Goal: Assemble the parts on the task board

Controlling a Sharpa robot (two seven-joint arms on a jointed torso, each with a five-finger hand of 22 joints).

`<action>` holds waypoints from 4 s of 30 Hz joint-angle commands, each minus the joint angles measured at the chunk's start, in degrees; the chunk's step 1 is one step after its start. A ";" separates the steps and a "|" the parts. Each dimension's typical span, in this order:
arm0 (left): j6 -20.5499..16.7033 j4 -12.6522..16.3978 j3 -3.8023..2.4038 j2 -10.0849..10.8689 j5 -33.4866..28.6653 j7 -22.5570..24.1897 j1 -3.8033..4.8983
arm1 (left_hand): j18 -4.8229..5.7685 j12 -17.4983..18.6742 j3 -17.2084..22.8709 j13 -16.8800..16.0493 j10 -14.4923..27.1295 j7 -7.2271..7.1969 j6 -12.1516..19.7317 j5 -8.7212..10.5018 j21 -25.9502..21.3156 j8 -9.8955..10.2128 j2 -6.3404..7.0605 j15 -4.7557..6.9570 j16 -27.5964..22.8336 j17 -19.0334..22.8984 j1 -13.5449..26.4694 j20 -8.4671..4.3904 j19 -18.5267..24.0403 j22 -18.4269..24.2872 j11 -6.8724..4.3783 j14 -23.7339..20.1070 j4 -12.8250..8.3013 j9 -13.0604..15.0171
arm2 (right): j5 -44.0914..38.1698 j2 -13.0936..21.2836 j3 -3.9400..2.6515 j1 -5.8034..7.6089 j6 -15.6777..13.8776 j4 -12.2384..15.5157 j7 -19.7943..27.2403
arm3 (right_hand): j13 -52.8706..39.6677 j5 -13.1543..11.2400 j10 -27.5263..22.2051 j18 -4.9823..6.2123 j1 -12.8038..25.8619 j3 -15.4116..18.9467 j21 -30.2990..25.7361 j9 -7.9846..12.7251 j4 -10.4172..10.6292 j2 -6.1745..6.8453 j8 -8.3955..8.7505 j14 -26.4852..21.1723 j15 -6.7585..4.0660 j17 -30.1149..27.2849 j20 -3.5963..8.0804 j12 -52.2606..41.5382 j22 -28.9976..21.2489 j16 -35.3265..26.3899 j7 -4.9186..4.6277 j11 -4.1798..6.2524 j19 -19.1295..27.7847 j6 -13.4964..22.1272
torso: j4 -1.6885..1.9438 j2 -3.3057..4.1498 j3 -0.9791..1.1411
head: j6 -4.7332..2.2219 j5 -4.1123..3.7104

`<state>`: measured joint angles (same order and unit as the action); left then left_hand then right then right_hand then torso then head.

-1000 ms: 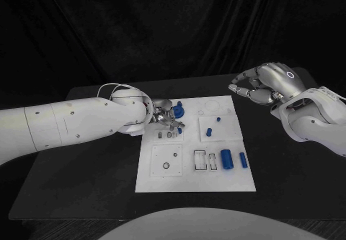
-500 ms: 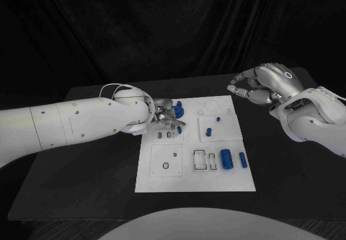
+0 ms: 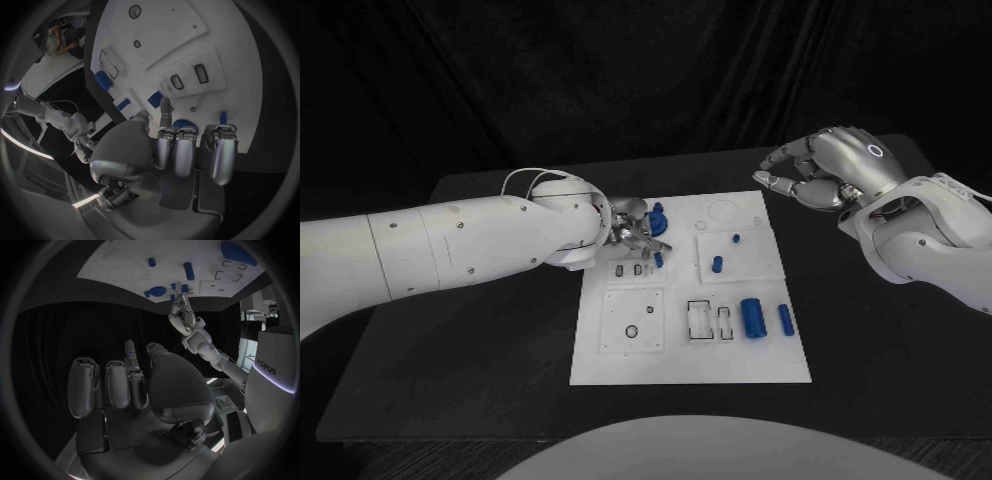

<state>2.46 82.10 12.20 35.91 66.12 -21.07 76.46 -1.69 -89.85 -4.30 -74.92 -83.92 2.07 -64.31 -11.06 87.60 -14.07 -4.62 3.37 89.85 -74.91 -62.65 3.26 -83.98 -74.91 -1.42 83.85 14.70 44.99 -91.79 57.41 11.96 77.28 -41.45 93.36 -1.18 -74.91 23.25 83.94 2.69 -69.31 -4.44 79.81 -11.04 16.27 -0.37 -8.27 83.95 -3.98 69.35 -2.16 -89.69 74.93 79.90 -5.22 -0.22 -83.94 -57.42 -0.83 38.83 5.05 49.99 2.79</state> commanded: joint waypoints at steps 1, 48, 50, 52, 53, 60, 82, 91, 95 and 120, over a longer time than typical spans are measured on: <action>1.12 -0.11 -0.04 -0.19 0.24 0.14 -0.17 | 0.42 -0.15 0.36 -15.08 -6.08 -0.08 -0.58 0.49 -0.31 0.24 -0.46 0.07 0.15 -15.09 -0.17 -0.11 -1.82 -11.75 0.10 6.15 0.08 0.16 | 0.24 -0.05 -0.05 -0.11 0.14 0.02 -0.05 | -14.48 0.37 5.83 -0.22 -0.62 -0.36 -0.38 -0.05 0.06 -0.15 -0.13 2.76 0.28 -0.05 -0.37 -0.15 11.80 -0.18 0.04 -0.39 -2.51 -0.44 | 0.01 -0.05 0.04 | 0.01 -0.08; 3.62 -1.73 -0.04 -2.24 0.24 0.31 -0.62 | 0.06 -0.15 4.65 -15.08 -6.08 -0.80 -0.40 -3.88 -1.48 0.92 -0.64 0.72 0.15 -15.09 -4.25 -0.78 -0.68 -10.90 -0.60 6.15 -4.67 3.06 | 1.73 -0.40 -0.05 -0.11 0.30 -0.45 0.42 | -13.57 0.61 5.48 -0.03 -0.95 -0.51 -1.20 0.09 -0.07 0.04 0.66 2.53 0.30 -1.02 -0.40 0.08 11.55 -0.69 0.15 -0.21 -2.21 0.58 | 0.06 -0.01 0.16 | 0.01 0.03; 3.59 -1.74 -0.04 -2.20 0.24 0.33 -0.62 | 0.04 -0.15 4.78 -15.08 -6.08 -0.79 -0.34 -4.01 -1.53 0.99 -0.63 0.72 0.15 -15.09 -4.30 -0.78 -0.62 -10.86 -0.59 6.15 -4.74 3.09 | 1.80 -0.45 -0.05 -0.11 0.22 -0.54 0.51 | -13.57 0.61 5.48 -0.03 -0.95 -0.51 -1.20 0.09 -0.07 0.04 0.66 2.53 0.30 -1.02 -0.40 0.08 11.55 -0.69 0.15 -0.21 -2.21 0.58 | 0.04 -0.02 0.16 | 0.01 0.11; 3.58 -1.72 -0.05 -2.12 0.24 0.35 -0.62 | 0.04 -0.15 5.29 -15.08 -6.08 -0.80 -0.25 -4.65 -1.56 1.15 -0.57 0.72 0.15 -15.09 -4.53 -0.81 -0.63 -10.87 -0.59 6.15 -5.05 3.23 | 1.87 -0.49 -0.05 -0.11 0.16 -0.62 0.58 | -13.47 0.61 5.44 -0.02 -0.96 -0.50 -1.25 0.09 -0.08 0.09 0.68 2.52 0.30 -1.09 -0.40 0.11 11.53 -0.72 0.14 -0.20 -2.19 0.61 | 0.02 -0.01 0.16 | 0.01 0.20; 3.59 -1.71 -0.05 -2.08 0.24 0.35 -0.62 | 0.05 -0.15 5.46 -15.08 -6.08 -0.80 -0.22 -4.87 -1.55 1.20 -0.53 0.73 0.15 -15.09 -4.61 -0.81 -0.65 -10.89 -0.59 6.15 -5.16 3.27 | 1.89 -0.50 -0.05 -0.11 0.15 -0.64 0.60 | -13.47 0.61 5.44 -0.02 -0.96 -0.50 -1.25 0.09 -0.08 0.09 0.68 2.52 0.30 -1.09 -0.40 0.11 11.53 -0.72 0.14 -0.20 -2.19 0.61 | 0.03 0.01 0.17 | 0.01 0.21; 3.85 -1.77 -0.05 -1.76 0.24 0.38 -0.62 | 0.02 -0.15 7.08 -15.08 -6.08 -0.84 -0.10 -6.70 -1.70 1.60 -0.09 0.77 0.15 -15.09 -5.20 -0.85 -0.57 -10.87 -0.65 6.15 -6.13 3.66 | 1.97 -0.53 -0.05 -0.11 0.20 -0.73 0.63 | -13.32 0.58 5.38 0.04 -1.22 -0.54 -1.50 0.08 -0.23 0.28 0.78 2.43 0.27 -1.48 -0.38 0.15 11.45 -0.94 0.17 -0.16 -2.10 0.71 | 0.07 -0.01 0.16 | 0.01 0.02; 2.68 1.65 -0.07 2.89 0.24 0.47 -0.09 | -0.04 -0.15 14.82 -15.08 -6.08 -0.67 0.30 -11.29 -2.09 3.01 2.47 0.82 0.15 -15.09 -5.48 -0.93 -0.47 -10.91 -0.63 6.15 -8.93 4.69 | 2.90 -0.51 -0.05 -0.11 0.84 -0.82 0.22 | -13.04 0.46 5.27 0.10 -1.84 -0.77 -1.82 0.01 -0.49 0.33 0.85 2.32 0.24 -1.99 -0.37 0.23 11.35 -1.23 0.18 -0.16 -1.98 0.65 | -0.09 -0.09 0.14 | 0.01 0.55; 2.25 3.99 -0.07 6.46 -9.35 0.45 0.37 | -0.18 -0.15 18.06 -15.08 -6.08 -0.48 0.51 -12.17 -2.59 3.63 3.18 0.67 0.15 -15.09 -4.50 -0.81 -0.03 -10.64 -0.46 6.15 -9.50 4.97 | 3.26 -0.58 -0.06 -0.09 1.15 -0.79 -0.06 | -12.87 0.76 5.20 0.13 -2.82 -1.21 -1.99 -0.06 -0.89 0.30 0.99 2.27 0.23 -2.23 -0.35 0.28 11.31 -1.38 0.18 -0.17 -1.92 0.66 | -0.09 -0.08 0.16 | 0.01 0.63; 1.23 4.96 -0.06 7.72 -10.71 0.45 0.41 | -0.21 -0.15 18.66 -15.08 -6.08 -0.30 0.69 -12.05 -2.73 3.89 3.30 0.59 0.15 -15.09 -3.87 -0.75 0.09 -10.57 -0.33 6.15 -9.34 4.97 | 3.29 -0.67 -0.06 -0.09 1.51 -0.82 -0.32 | -12.82 1.00 5.17 0.14 -3.13 -1.36 -2.06 -0.07 -1.02 0.29 1.07 2.27 0.23 -2.28 -0.35 0.30 11.29 -1.41 0.16 -0.16 -1.90 0.72 | -0.08 -0.08 0.17 | 0.01 0.70; -3.59 6.44 -0.01 9.53 -11.60 0.51 0.08 | -0.34 -0.15 21.82 -15.08 -6.08 0.27 1.79 -11.64 -3.25 4.90 2.77 0.14 0.15 -15.09 -2.71 -0.37 0.55 -10.36 0.17 6.15 -9.50 5.12 | 3.31 -1.07 -0.06 -0.09 2.94 -0.09 -1.75 | -12.75 1.98 5.14 0.14 -3.41 -1.80 -2.14 -0.18 -0.72 -0.12 1.24 2.26 0.28 -2.51 -0.37 0.32 11.27 -1.55 0.04 -0.26 -1.88 0.67 | 0.07 -0.02 0.11 | 0.01 1.65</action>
<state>0.28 88.67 12.21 45.61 54.97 -21.24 76.67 -1.69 -89.84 16.43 -74.91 -84.12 2.38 -62.91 -22.89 84.65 -9.41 -1.69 3.99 89.85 -74.91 -65.71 2.86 -83.56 -74.95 -1.63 84.05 5.83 50.06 -88.39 56.32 11.95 77.28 -38.94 93.10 -1.46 -74.94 24.85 83.94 2.69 -72.54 -6.11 77.65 -11.17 15.43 -0.32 -7.26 83.95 -3.98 66.74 -2.16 -89.69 74.92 78.32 -5.22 -0.21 -83.94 -57.01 -0.88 38.79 5.18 50.00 4.58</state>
